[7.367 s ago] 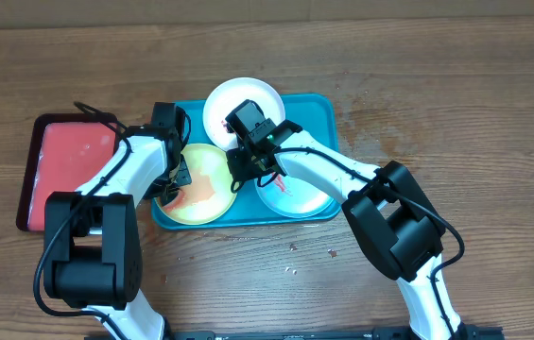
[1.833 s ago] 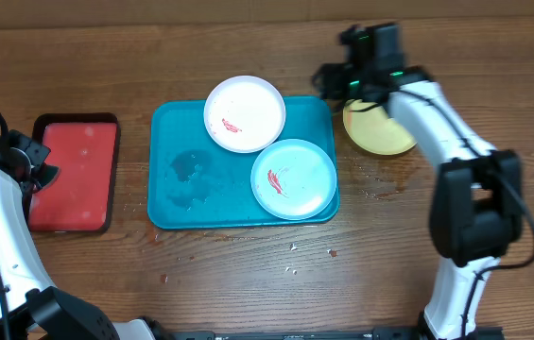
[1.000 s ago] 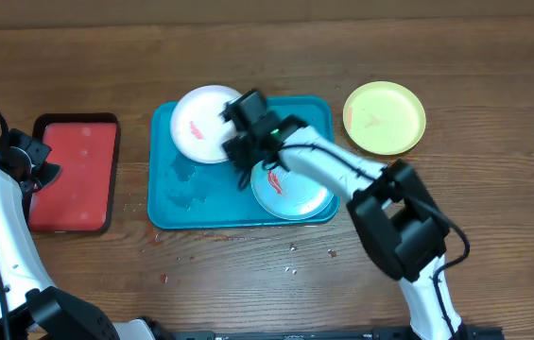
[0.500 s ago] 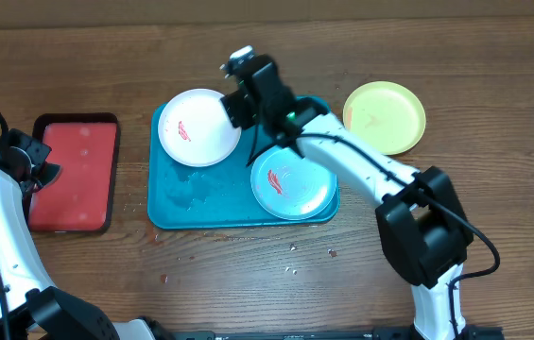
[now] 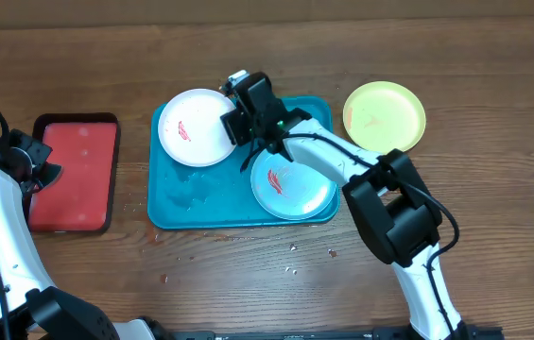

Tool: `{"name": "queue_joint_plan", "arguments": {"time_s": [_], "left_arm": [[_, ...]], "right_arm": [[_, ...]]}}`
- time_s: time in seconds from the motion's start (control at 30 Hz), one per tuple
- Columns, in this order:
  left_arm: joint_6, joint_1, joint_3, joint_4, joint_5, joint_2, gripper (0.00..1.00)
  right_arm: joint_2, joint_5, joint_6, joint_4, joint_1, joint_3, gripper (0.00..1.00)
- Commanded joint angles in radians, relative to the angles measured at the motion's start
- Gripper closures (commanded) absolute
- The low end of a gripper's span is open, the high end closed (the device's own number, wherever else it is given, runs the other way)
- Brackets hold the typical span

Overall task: Clean dirty plates on tray and stack at the side
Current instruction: 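Reach the right gripper to the white plate rim and grip it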

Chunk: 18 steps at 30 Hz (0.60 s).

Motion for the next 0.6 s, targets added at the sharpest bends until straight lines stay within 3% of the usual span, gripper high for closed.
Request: {"name": "queue_joint_plan", "arguments": {"time_s": [0.0, 0.03, 0.1, 0.17, 0.37, 0.43, 0.57], "left_arm": [[-0.006, 0.000, -0.005, 0.001, 0.034, -0.002, 0.96], [-0.006, 0.000, -0.005, 0.001, 0.037, -0.002, 0.96], [-0.005, -0.004, -0.005, 0.001, 0.047, -0.002, 0.96], [-0.005, -0.010, -0.005, 0.001, 0.047, -0.002, 0.96], [0.017, -0.023, -0.005, -0.001, 0.048, -0.002, 0.96], [0.017, -0.026, -0.005, -0.001, 0.048, -0.002, 0.96], [0.017, -0.026, -0.005, -0.002, 0.048, -0.002, 0.96]], "right_arm": [[0.013, -0.034, 0.024, 0.026, -0.002, 0.018, 0.38], [0.015, -0.033, 0.023, 0.028, -0.002, 0.018, 0.39], [0.015, -0.033, 0.023, 0.036, -0.002, 0.018, 0.54], [0.016, -0.033, 0.023, 0.039, -0.002, 0.018, 0.62], [0.039, -0.032, 0.050, 0.043, -0.002, 0.018, 0.60], [0.048, -0.029, 0.050, 0.046, -0.002, 0.018, 0.52], [0.060, 0.013, 0.049, 0.050, -0.002, 0.018, 0.46]]}}
